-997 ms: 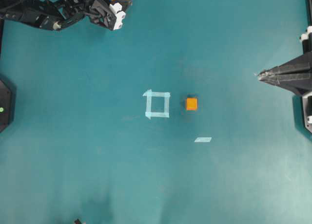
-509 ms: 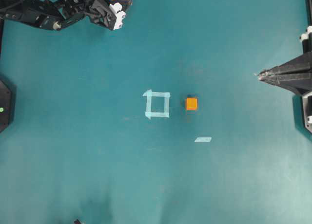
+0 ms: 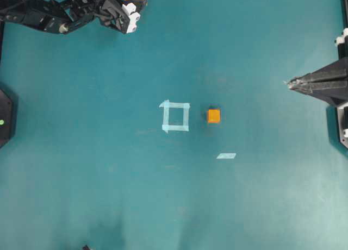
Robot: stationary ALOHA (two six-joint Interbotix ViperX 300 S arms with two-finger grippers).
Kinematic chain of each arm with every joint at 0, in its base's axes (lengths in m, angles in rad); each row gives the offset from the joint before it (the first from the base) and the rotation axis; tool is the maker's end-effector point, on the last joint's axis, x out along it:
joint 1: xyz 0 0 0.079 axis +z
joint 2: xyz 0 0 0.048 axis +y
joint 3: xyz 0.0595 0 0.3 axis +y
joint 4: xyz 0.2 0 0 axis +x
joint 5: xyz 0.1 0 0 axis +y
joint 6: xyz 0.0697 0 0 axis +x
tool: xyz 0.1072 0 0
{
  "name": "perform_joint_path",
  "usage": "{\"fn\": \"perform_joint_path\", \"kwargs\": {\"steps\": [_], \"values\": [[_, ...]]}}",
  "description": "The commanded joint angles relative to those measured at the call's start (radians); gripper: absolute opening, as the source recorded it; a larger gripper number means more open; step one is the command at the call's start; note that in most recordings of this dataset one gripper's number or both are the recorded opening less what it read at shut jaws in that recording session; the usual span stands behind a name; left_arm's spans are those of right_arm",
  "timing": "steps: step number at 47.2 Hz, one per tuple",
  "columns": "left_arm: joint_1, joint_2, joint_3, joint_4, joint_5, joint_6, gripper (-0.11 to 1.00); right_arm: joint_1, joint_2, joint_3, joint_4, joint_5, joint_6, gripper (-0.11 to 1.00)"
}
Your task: Move the cup backward with left arm.
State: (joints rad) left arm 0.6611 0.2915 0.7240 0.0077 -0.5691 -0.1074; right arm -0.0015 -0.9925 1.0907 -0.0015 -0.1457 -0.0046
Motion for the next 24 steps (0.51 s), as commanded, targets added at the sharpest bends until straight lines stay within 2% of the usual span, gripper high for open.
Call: {"fn": "perform_joint_path", "kwargs": {"steps": [1,24], "values": [[0.005,-0.015,-0.017,-0.002,-0.003,0.002,0.62,0.000,0.003,-0.032,0.000,-0.003,0.000,0.00],[0.005,-0.015,-0.017,-0.002,-0.002,0.017,0.62,0.002,0.003,-0.037,0.000,-0.002,0.002,0.00]]}}
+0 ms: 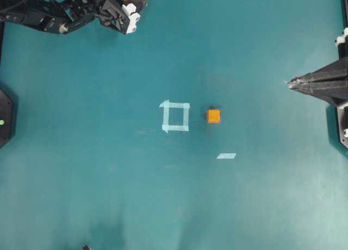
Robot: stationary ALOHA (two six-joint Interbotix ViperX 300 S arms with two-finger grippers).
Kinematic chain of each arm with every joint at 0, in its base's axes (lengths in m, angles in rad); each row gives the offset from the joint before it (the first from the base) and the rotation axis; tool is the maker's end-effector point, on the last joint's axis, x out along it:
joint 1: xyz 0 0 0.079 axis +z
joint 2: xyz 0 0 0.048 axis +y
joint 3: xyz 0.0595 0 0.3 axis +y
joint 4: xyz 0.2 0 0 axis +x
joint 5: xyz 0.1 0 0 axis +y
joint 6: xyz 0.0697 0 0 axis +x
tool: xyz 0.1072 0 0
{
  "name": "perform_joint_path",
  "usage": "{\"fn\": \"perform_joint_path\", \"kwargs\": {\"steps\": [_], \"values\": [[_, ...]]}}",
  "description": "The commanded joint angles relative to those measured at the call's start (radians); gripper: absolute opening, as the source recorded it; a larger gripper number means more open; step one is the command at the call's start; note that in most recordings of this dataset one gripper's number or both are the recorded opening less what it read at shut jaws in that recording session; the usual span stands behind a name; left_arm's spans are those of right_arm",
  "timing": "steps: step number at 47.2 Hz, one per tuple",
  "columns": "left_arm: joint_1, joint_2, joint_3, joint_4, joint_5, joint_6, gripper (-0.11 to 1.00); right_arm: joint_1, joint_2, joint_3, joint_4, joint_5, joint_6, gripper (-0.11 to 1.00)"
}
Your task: Move the cup backward with left arm.
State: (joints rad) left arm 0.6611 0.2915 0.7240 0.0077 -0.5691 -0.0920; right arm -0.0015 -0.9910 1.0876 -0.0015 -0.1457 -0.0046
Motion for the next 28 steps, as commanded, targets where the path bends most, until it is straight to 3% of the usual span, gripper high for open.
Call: {"fn": "perform_joint_path", "kwargs": {"steps": [1,28], "values": [[0.005,-0.015,-0.017,-0.002,-0.003,0.003,0.62,0.000,0.002,-0.034,-0.002,-0.002,0.000,0.00],[0.005,-0.015,-0.015,0.000,0.012,0.012,0.62,0.000,0.002,-0.037,-0.002,-0.002,0.002,0.00]]}}
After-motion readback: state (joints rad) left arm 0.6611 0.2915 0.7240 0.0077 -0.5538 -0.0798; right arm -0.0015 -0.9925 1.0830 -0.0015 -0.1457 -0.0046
